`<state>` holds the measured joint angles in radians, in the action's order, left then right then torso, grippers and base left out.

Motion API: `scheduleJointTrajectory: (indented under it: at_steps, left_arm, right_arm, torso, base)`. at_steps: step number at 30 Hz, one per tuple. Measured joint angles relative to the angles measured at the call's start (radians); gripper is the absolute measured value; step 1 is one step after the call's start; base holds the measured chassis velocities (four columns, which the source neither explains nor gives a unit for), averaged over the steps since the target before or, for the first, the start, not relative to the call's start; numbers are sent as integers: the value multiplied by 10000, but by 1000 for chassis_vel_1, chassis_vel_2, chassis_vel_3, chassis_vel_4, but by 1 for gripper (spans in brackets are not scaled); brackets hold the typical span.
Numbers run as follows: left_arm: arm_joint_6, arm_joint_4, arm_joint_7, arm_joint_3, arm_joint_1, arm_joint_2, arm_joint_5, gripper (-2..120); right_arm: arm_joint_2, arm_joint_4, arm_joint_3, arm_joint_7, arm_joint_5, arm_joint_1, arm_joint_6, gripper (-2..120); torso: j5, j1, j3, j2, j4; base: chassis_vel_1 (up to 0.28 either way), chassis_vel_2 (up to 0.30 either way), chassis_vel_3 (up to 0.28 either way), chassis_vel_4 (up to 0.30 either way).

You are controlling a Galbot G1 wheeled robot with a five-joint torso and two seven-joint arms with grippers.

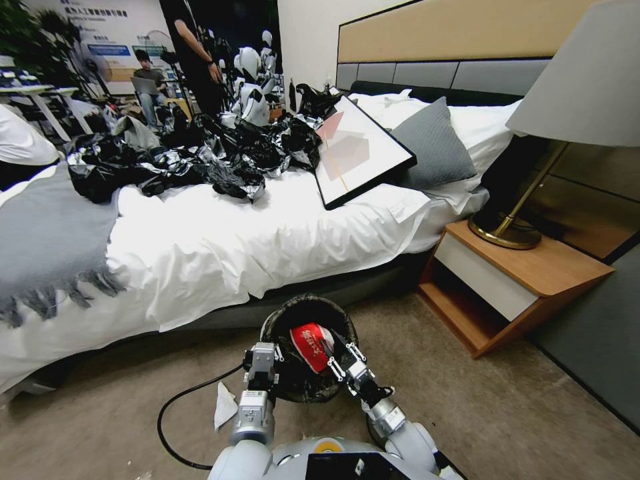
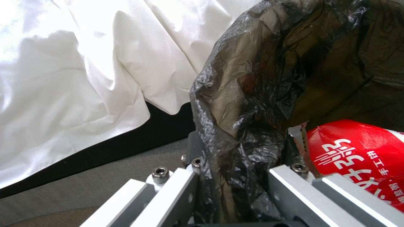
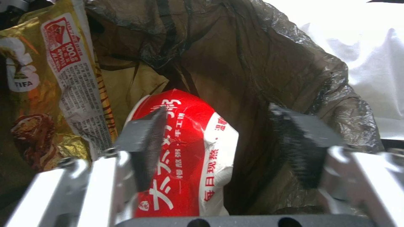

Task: Pick up the trash bin, then pick up the garbage from the floor and place it into the trash bin.

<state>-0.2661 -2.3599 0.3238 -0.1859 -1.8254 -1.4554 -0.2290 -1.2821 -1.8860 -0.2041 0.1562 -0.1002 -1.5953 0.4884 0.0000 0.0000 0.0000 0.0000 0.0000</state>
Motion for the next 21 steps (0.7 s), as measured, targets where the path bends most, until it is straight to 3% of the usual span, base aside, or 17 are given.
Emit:
scheduleJointTrajectory:
  at_steps: [8,15,21]
  left_arm:
    - [-1,2,0,13,-14,32,-8,0]
    - [-1,29,-1,47,-13,46,-20,0]
    - [-1,-11,12,-6,-52,74,-15,0]
  right_arm:
    - [23,-364,-42,-90,-294,-116,67,99]
    - [-3,-1483,-429,-555,-886,-269,161,100]
    - [-444,-2810,-1406,-1745,-1010,-836,341,100]
  torso:
    - [0,0,0,0,0]
    - [0,0,0,0,0]
    - [1,0,0,0,0]
  base:
    - [0,0,0,0]
    - [0,0,0,0]
    - [0,0,0,0]
